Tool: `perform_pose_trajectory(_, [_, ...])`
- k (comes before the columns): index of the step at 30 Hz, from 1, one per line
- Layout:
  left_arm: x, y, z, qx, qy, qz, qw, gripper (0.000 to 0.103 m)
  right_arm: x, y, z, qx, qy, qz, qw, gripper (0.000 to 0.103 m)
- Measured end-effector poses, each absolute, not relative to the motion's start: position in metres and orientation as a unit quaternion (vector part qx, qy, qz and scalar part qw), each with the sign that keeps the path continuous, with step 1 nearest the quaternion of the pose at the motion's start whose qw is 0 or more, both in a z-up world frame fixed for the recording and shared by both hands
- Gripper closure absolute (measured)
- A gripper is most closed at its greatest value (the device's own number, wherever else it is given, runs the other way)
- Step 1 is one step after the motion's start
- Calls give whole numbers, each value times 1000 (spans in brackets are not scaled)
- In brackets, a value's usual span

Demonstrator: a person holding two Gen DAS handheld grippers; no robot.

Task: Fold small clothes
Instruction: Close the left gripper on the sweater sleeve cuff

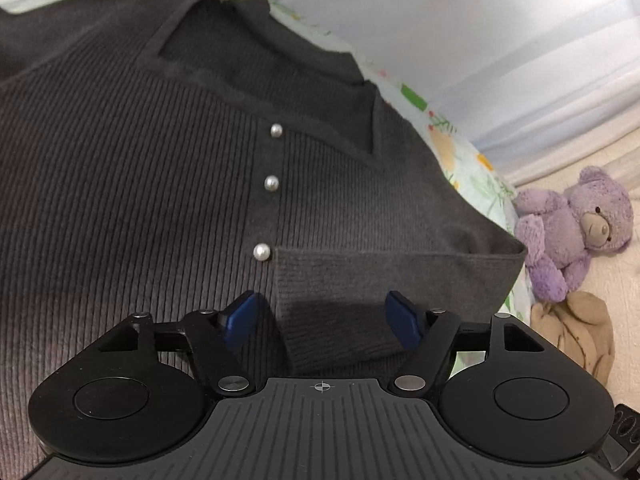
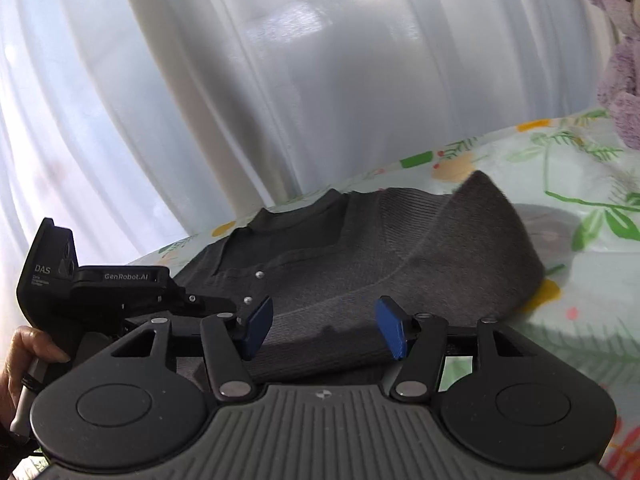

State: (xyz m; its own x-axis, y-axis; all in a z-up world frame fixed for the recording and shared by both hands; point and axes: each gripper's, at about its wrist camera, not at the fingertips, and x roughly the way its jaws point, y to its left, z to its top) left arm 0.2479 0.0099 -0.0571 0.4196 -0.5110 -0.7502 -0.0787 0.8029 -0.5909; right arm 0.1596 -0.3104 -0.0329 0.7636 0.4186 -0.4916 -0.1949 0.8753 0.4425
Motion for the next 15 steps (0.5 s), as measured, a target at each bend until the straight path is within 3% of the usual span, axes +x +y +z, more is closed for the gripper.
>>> perform_pose_trajectory(4, [246,7,-59,-277,514,-148,798,37,148,-329,-39,227,309,143,913,45])
perform_pose_trajectory(6, [253,3,-63,-278,523,-154,790,66,145,-334,-44,238,312,132,910,45])
perform_pose_trajectory(9, [257,1,-67,-272,535,-158,784,92,146,-334,-49,254,316,126,905,45])
perform_pose_trajectory(15, [264,4,-35,-212,483,-173,832,96,155,-326,-48,247,321,121,906,46])
